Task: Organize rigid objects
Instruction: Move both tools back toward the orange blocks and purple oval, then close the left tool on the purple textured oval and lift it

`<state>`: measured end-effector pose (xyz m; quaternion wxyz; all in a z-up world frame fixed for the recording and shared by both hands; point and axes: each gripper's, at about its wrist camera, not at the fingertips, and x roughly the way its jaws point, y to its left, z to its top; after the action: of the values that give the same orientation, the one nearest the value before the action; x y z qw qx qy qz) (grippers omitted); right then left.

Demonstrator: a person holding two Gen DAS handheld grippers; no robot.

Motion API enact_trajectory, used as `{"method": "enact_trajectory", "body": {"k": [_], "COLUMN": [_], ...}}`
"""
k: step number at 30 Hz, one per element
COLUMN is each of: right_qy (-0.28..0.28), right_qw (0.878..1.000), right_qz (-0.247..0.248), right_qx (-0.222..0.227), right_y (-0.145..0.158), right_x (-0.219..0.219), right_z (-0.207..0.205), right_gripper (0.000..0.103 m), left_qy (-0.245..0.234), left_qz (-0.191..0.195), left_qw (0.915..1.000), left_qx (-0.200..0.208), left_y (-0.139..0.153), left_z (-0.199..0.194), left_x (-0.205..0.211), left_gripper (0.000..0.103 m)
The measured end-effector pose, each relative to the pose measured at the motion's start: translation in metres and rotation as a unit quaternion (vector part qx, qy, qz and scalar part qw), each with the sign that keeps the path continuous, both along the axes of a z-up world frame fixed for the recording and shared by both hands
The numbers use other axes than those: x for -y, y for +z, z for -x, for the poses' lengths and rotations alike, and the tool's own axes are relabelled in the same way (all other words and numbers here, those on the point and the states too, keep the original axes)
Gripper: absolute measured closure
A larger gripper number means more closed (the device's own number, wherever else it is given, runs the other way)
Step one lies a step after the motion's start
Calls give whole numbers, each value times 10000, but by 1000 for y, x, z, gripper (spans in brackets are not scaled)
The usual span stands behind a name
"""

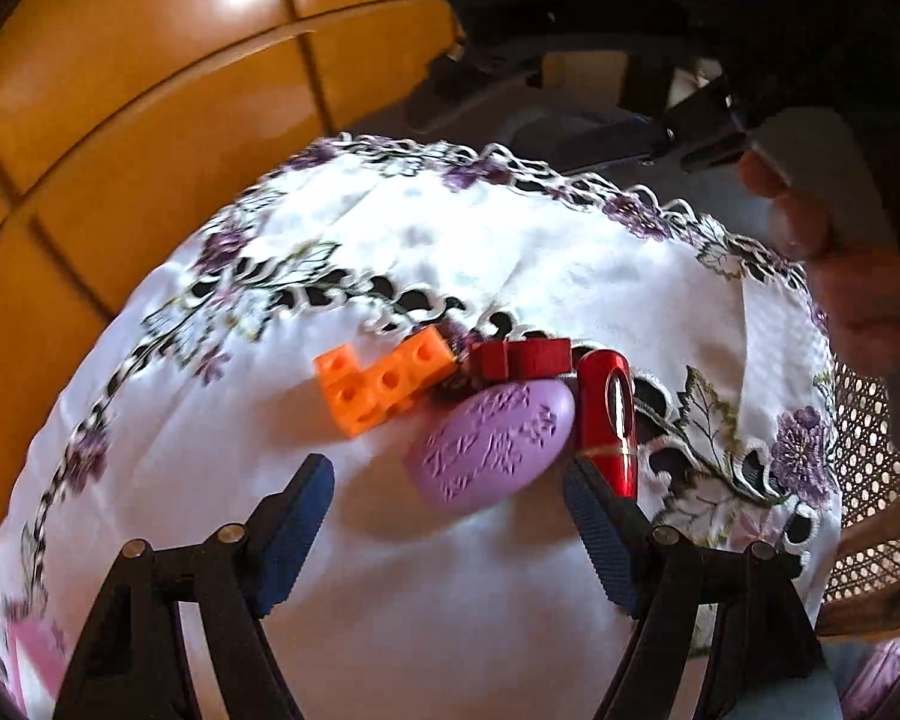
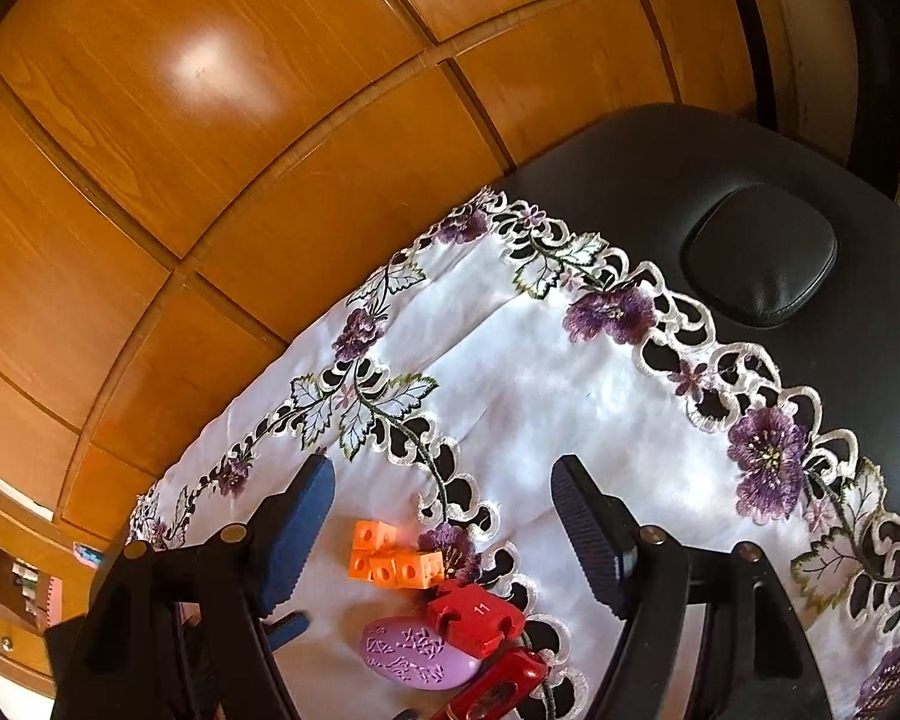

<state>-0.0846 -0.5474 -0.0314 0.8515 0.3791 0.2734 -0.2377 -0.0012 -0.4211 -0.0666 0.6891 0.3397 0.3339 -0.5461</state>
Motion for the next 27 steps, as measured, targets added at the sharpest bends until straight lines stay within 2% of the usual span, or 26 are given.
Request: {"method": "enact_trajectory", "body": {"k": [5, 11, 14, 15, 16, 18, 21, 25, 27], "right_qy": [37, 85, 97, 90, 78, 60, 69, 188, 211], "right_qw": [9999, 9997, 9997, 9997, 9997, 9997, 9996, 9990, 9989], "right_qz": [-133, -229, -230, -232, -231, -244, -284, -334, -276], "right_qx": [52, 31, 17, 12, 4, -18, -61, -214, -322], "right_y": [-2, -4, -4, -4, -4, -5, -7, -11, -12], "right_x": [1, 1, 0, 1, 1, 2, 2, 0, -2], "right_z": [0, -3, -4, -4, -4, -3, -4, -10, -13], "right_gripper": [27, 27, 27, 27, 27, 27, 27, 27, 27], "left_qy": [-283, -307, -213, -146, -31, 238, 891, 1857, 2150], "left_qz": [-199, -243, -185, -138, -104, 4, 209, 403, 448], "left_qw": [9993, 9984, 9974, 9974, 9977, 9962, 9908, 9778, 9731], "left_qx": [-124, -411, -667, -695, -664, -838, -995, -880, -697], "left_y": [-13, -26, -28, -27, -25, -21, -19, -21, -22], "left_z": [-5, -9, -9, -9, -8, -10, -14, -6, 0], "left_x": [20, 33, 33, 31, 27, 18, -12, -66, -86], "left_gripper": [21, 22, 35, 47, 58, 59, 59, 59, 59]}}
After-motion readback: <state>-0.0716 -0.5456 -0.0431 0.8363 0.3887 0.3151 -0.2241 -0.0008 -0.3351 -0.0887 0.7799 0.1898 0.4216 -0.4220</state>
